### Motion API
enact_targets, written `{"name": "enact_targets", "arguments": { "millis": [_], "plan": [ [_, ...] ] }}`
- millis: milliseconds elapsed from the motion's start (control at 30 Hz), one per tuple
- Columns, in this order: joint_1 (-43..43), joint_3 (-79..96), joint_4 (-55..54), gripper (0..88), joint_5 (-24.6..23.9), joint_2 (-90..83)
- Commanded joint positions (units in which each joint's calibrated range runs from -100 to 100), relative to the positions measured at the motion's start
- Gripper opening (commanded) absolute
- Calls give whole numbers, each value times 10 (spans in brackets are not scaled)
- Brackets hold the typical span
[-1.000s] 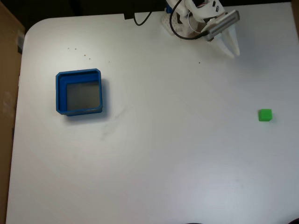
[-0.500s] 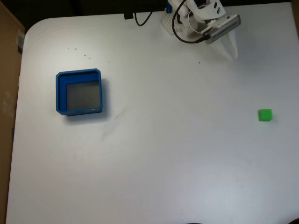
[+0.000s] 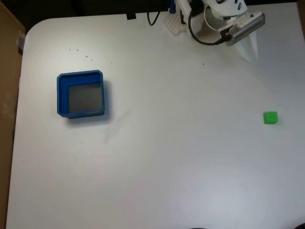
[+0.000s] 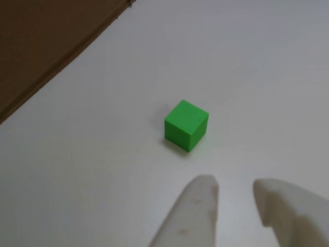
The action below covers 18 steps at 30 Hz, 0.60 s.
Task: Pick up green cube and drop it in the blue box
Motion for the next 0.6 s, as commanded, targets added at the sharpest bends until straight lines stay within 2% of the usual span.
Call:
{"name": "enact_targets", "arguments": {
  "millis": [0,133,433,567],
  "plan": [
    [-4,-89,-10,14,2,57],
    [-5,-132,-10,37,2,110],
    [-35,-160,-10,301,3,143],
    [-35,-190,-10,327,0,186]
  ]
}}
